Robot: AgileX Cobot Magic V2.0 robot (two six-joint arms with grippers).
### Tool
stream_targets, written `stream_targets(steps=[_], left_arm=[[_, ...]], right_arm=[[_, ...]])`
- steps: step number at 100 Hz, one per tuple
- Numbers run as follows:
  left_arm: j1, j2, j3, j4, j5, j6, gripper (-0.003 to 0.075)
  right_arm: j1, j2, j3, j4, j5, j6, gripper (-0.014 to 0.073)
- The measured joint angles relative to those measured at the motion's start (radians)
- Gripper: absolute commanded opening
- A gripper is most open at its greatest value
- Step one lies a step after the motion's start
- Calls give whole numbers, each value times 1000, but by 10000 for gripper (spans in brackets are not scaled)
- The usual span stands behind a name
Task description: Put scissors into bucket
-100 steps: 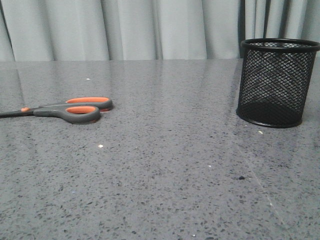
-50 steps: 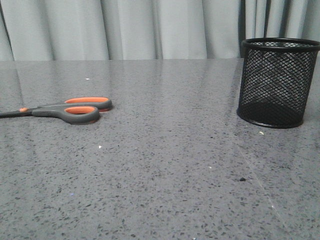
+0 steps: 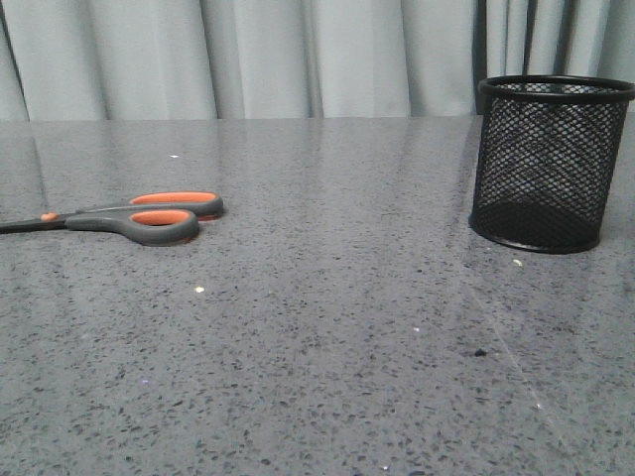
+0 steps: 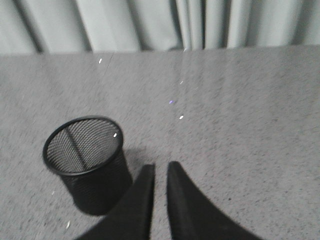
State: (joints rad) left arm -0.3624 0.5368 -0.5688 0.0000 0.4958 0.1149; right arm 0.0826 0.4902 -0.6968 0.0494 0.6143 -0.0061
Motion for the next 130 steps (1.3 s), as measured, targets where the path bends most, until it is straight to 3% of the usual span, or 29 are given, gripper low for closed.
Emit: stream_targets(steps=[8, 18, 40, 57, 89, 108, 130], left_arm=[[-22, 133, -95, 16, 108, 89, 358], [-36, 281, -207, 20, 239, 223, 358], [-38, 572, -456, -82, 514, 608, 357], [-38, 726, -588, -137, 567, 819, 357], [-38, 958, -699, -150, 605, 946, 357], [-38, 1022, -700, -140, 607, 1058, 357], [-38, 1060, -700, -124, 560, 1084, 357]], right_arm=[[34, 47, -38, 5, 30, -3, 438], [68, 87, -57, 17, 36, -8, 544], [84, 114, -61, 22, 30, -11, 528], [88, 114, -63, 22, 5, -16, 528], [88, 114, -63, 22, 1, -37, 528], [106, 114, -63, 22, 1, -43, 528], [160, 114, -63, 22, -31, -46, 528]])
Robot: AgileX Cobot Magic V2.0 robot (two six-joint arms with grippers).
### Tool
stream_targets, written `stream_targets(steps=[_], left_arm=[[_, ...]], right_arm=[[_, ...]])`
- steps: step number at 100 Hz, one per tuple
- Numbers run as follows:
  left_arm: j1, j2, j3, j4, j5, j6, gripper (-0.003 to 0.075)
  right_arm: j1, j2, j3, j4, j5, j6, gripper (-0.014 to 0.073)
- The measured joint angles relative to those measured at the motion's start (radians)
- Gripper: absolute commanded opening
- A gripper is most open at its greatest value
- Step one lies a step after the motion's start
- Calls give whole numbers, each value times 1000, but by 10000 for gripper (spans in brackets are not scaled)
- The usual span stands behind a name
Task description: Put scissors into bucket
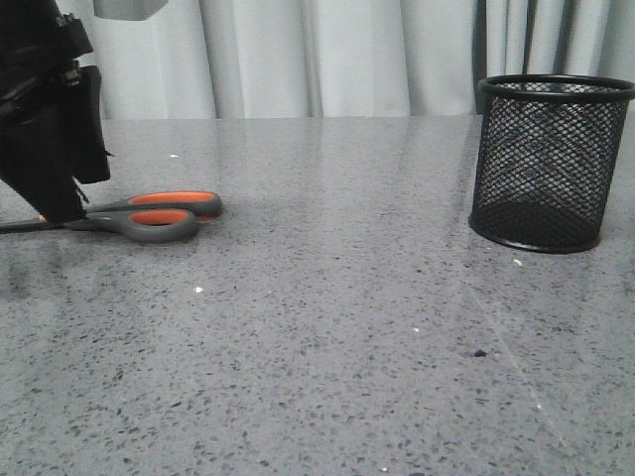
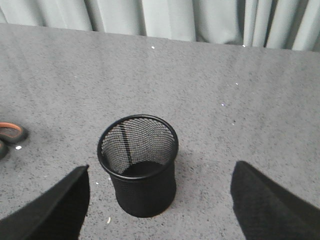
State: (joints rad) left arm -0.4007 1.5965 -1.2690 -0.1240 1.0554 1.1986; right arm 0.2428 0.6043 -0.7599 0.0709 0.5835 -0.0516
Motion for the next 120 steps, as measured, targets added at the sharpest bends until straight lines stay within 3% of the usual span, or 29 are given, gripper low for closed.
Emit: stream_targets(steps=[58, 120], left_arm=[[93, 74, -4, -53, -32, 1, 357], [99, 111, -21, -154, -26, 48, 351]], right_arm=[[9, 0, 0, 1, -28, -2, 528], [9, 1, 0, 1, -51, -4, 528]])
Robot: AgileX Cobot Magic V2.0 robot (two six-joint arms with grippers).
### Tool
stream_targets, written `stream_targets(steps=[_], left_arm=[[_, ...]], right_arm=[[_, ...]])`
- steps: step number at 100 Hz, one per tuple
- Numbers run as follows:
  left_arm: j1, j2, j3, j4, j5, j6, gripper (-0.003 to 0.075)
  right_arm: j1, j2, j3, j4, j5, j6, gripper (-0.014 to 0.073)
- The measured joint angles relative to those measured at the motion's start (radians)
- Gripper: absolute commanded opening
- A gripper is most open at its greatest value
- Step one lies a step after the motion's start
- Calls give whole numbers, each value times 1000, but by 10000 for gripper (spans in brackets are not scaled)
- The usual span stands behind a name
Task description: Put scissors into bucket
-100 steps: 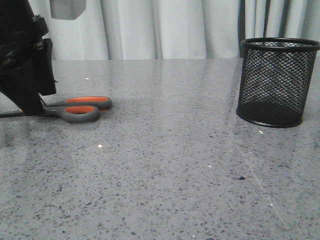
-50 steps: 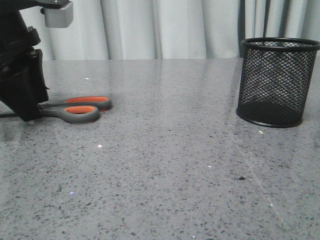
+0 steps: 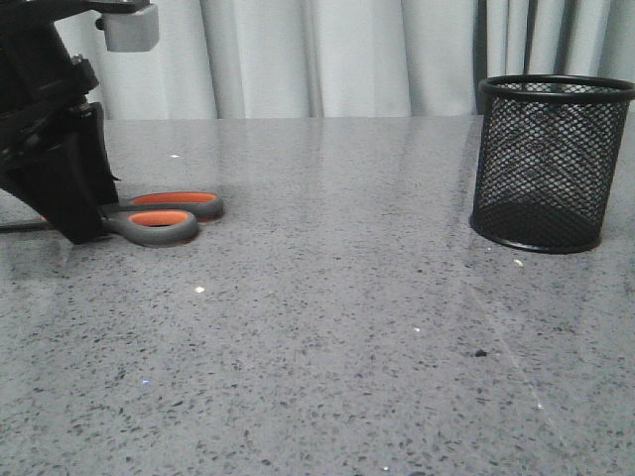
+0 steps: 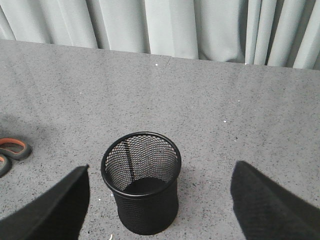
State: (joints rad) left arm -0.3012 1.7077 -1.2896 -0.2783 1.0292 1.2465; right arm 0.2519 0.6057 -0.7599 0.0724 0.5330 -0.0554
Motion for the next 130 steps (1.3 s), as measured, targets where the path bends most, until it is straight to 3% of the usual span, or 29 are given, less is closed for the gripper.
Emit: stream_targets(steps=[10, 32, 41, 74, 100, 114, 130], left_arm=[[0, 6, -3, -13, 0, 0, 293], [0, 8, -3, -28, 5, 0, 59], [0, 8, -3, -29, 5, 0, 14], [0, 12, -77, -23, 14, -85, 10], [0, -72, -181, -64, -3, -98, 10], [-5, -138, -217, -124, -25, -98, 10], [-74, -219, -222, -140, -82, -76, 10]], right_arm=[[0, 0, 0, 0, -1, 0, 528], [0, 0, 0, 1, -2, 0, 528], [0, 0, 0, 1, -2, 0, 528], [0, 0, 0, 15, 8, 0, 528], [2, 0, 0, 99, 13, -10, 528], [37, 0, 0, 240, -12, -93, 528], [123, 10, 0, 537, -90, -287, 528]])
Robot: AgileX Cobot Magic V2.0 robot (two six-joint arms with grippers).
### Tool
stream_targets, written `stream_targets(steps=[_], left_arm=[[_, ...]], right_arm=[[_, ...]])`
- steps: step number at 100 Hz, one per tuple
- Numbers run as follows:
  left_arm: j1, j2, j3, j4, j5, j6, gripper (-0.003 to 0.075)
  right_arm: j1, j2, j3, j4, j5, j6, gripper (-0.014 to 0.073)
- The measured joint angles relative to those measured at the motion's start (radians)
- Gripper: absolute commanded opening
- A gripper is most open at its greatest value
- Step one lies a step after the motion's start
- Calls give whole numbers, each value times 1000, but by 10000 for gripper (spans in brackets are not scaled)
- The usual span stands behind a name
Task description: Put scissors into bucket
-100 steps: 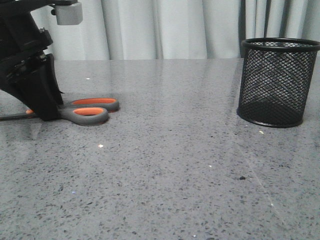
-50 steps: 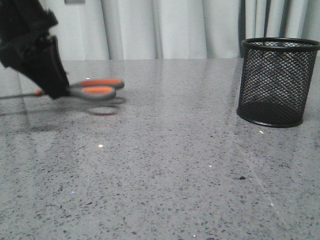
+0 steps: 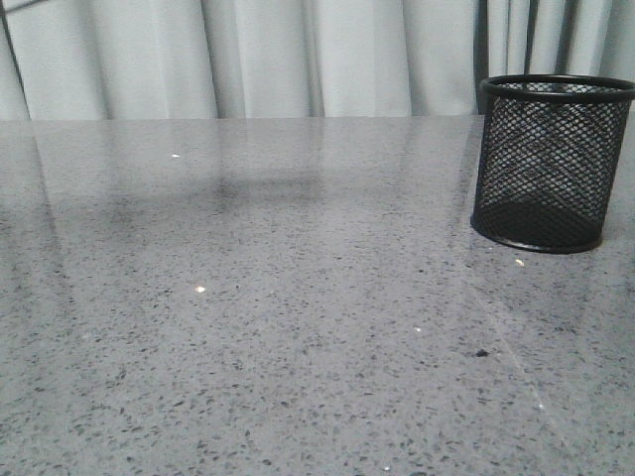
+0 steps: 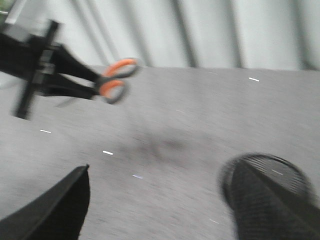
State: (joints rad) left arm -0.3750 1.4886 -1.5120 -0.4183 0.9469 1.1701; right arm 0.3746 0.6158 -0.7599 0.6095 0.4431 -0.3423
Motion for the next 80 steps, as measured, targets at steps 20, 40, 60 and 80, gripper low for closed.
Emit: stream_targets(steps=[20, 40, 60, 80], left_arm=[[-161, -84, 0, -11, -64, 41, 10], [-312, -121, 0, -15, -135, 55, 10], [-400, -124, 0, -15, -157, 56, 10], [-436, -145, 0, -10, -175, 56, 10]], right_arm=[[97, 72, -29, 146, -65, -70, 528], [127, 161, -99, 173, -72, -78, 528], [127, 233, -123, 175, -92, -81, 528], [127, 247, -124, 182, -157, -81, 528]])
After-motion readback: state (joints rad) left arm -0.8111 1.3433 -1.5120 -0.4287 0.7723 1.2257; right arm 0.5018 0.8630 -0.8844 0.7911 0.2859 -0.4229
